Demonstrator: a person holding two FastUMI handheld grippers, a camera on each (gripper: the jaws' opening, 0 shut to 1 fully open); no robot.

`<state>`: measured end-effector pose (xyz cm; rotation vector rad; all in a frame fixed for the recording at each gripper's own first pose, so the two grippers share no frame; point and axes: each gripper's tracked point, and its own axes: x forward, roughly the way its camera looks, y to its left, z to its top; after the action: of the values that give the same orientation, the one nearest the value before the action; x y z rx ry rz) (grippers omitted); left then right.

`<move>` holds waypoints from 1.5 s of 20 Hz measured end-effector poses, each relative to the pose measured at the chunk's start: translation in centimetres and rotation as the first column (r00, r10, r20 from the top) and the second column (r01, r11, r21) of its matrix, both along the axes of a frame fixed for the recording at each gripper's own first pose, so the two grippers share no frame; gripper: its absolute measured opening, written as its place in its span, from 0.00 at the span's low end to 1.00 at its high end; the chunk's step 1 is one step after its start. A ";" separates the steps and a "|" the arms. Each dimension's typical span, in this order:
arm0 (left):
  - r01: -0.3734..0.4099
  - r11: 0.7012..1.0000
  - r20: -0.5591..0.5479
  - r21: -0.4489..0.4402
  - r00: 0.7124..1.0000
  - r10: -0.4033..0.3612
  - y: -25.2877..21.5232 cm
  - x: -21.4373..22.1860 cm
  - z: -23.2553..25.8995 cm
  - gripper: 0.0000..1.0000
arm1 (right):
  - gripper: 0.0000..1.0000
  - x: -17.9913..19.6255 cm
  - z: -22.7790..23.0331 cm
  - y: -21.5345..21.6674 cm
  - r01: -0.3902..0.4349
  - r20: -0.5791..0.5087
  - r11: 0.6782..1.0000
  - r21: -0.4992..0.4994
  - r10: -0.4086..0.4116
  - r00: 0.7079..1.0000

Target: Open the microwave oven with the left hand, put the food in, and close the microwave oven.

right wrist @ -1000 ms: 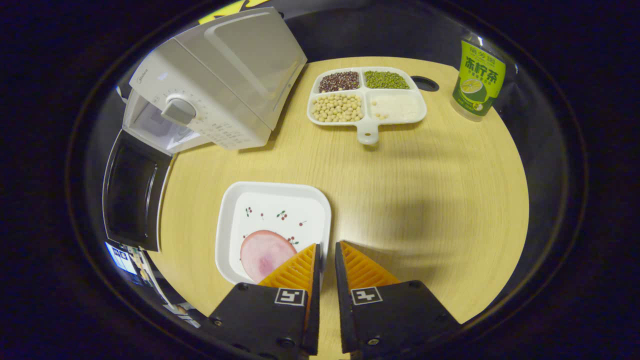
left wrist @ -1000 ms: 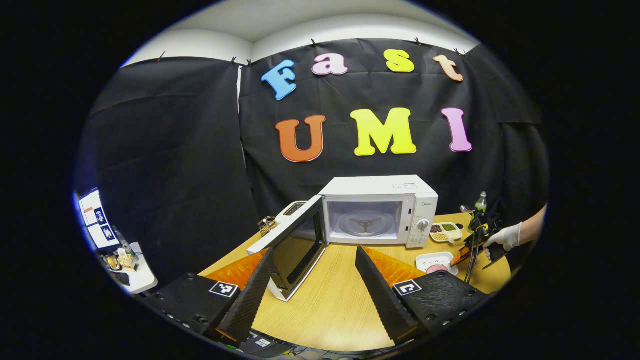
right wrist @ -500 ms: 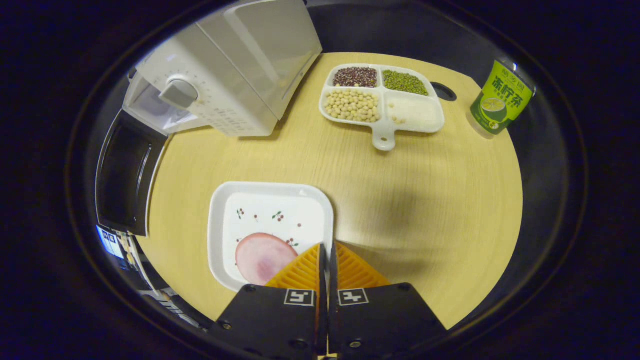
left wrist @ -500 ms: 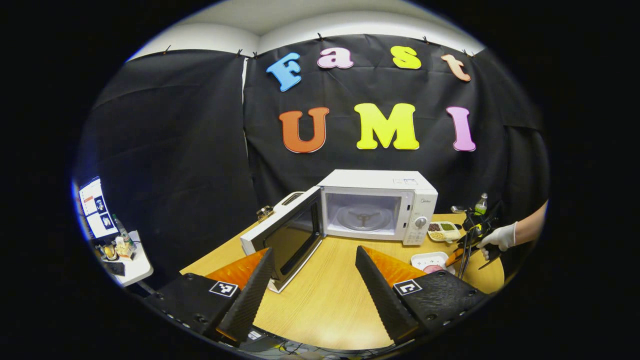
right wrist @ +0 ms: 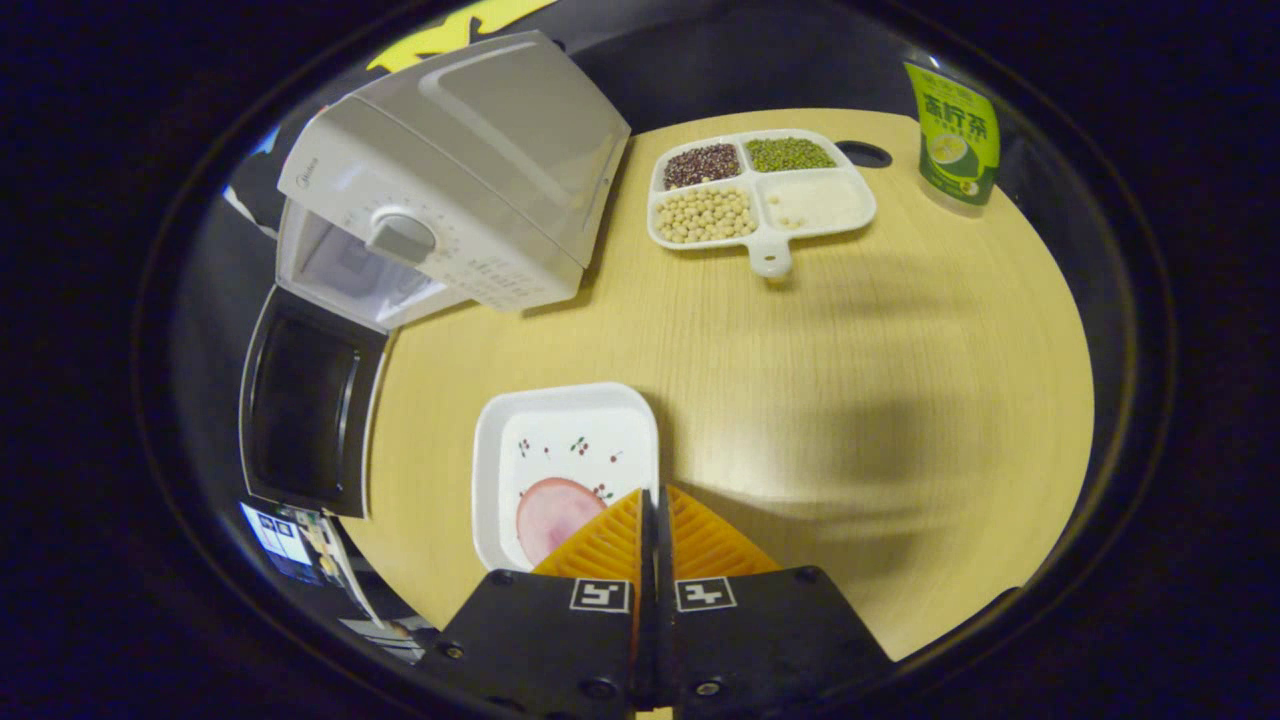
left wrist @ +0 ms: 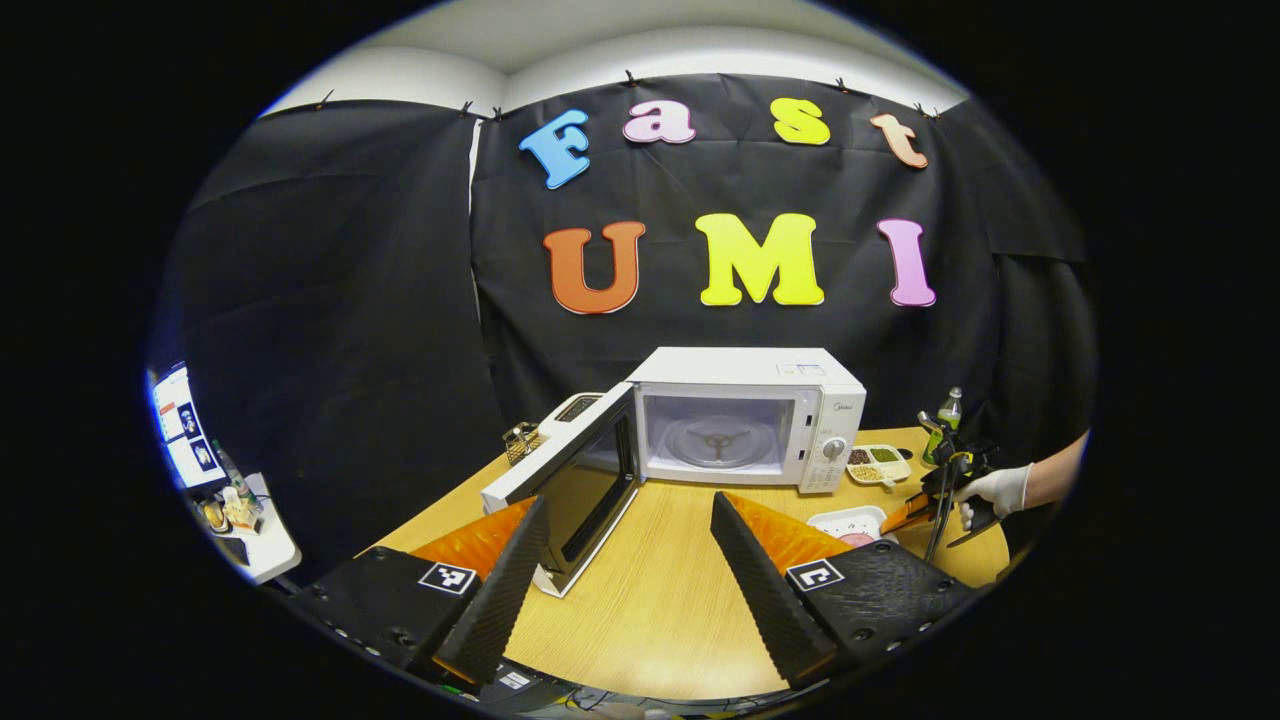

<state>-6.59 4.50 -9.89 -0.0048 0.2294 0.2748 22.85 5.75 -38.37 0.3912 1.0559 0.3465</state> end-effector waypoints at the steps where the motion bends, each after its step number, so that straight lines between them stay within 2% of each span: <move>1: 0.011 1.000 -0.006 -0.007 1.000 -0.011 0.7 0.1 -0.1 0.97 | 0.04 -0.4 0.7 0.8 0.027 0.012 0.998 0.059 -0.028 1.000; 3: 0.032 0.999 -0.018 -0.021 0.999 -0.033 2.1 0.4 0.0 0.97 | 0.00 -1.3 2.2 2.3 0.073 0.041 0.984 0.161 -0.080 0.996; 4: 0.048 0.998 -0.016 -0.026 0.999 -0.049 2.7 0.7 0.2 0.97 | 0.04 -1.5 3.2 3.0 0.099 0.065 0.974 0.204 -0.115 0.991; 5: 0.066 0.997 -0.019 -0.026 0.998 -0.067 3.3 1.1 0.3 0.97 | 0.00 -1.6 4.0 3.6 0.128 0.088 0.965 0.231 -0.152 0.985; 7: 0.104 0.994 -0.028 -0.019 0.994 -0.105 4.3 1.8 0.6 0.97 | 0.00 -1.9 5.9 5.5 0.168 0.130 0.939 0.301 -0.215 0.968; 8: 0.120 0.993 -0.027 -0.009 0.992 -0.120 4.8 2.1 0.8 0.97 | 0.04 -1.8 6.7 6.5 0.173 0.149 0.930 0.324 -0.230 0.962; 10: 0.147 0.989 -0.010 0.004 0.989 -0.147 5.6 2.8 1.7 0.97 | 0.04 -1.7 8.4 9.4 0.174 0.196 0.916 0.360 -0.257 0.946; 13: 0.185 0.983 0.013 0.006 0.983 -0.185 5.9 3.8 3.0 0.97 | 0.04 -1.3 10.0 13.5 0.230 0.224 0.882 0.411 -0.342 0.913; 16: 0.204 0.979 0.086 0.006 0.975 -0.204 6.3 4.9 5.1 0.96 | 0.04 -0.8 12.0 17.9 0.283 0.234 0.819 0.498 -0.442 0.866; 19: 0.228 0.973 0.139 0.022 0.963 -0.229 6.7 6.3 6.1 0.96 | 0.04 0.9 13.1 21.0 0.360 0.223 0.751 0.553 -0.551 0.804; 22: 0.168 0.980 0.148 0.102 0.972 -0.182 9.3 6.9 5.9 0.97 | 0.04 3.3 13.1 22.7 0.453 0.182 0.675 0.582 -0.652 0.736; 24: 0.137 0.980 0.148 0.147 0.976 -0.159 10.4 7.6 5.2 0.97 | 0.00 5.3 12.9 24.2 0.484 0.161 0.627 0.611 -0.697 0.699; 25: 0.131 0.979 0.134 0.158 0.979 -0.152 10.6 7.9 4.5 0.96 | 0.03 6.4 12.5 24.9 0.502 0.142 0.605 0.618 -0.714 0.685; 27: 0.138 0.973 0.127 0.184 0.978 -0.163 10.8 8.5 3.8 0.97 | 0.00 8.4 12.1 25.7 0.542 0.113 0.558 0.628 -0.755 0.646; 28: 0.146 0.970 0.124 0.193 0.977 -0.172 10.9 8.8 3.5 0.97 | 0.04 9.3 11.9 26.5 0.554 0.102 0.533 0.639 -0.773 0.626; 30: 0.163 0.970 0.113 0.182 0.976 -0.185 11.0 9.2 2.6 0.96 | 0.04 11.5 12.0 27.7 0.559 0.084 0.491 0.668 -0.796 0.600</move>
<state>2.64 15.50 -7.34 0.1675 0.0760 0.1174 34.39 33.46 -26.34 1.2332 0.2843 -0.0218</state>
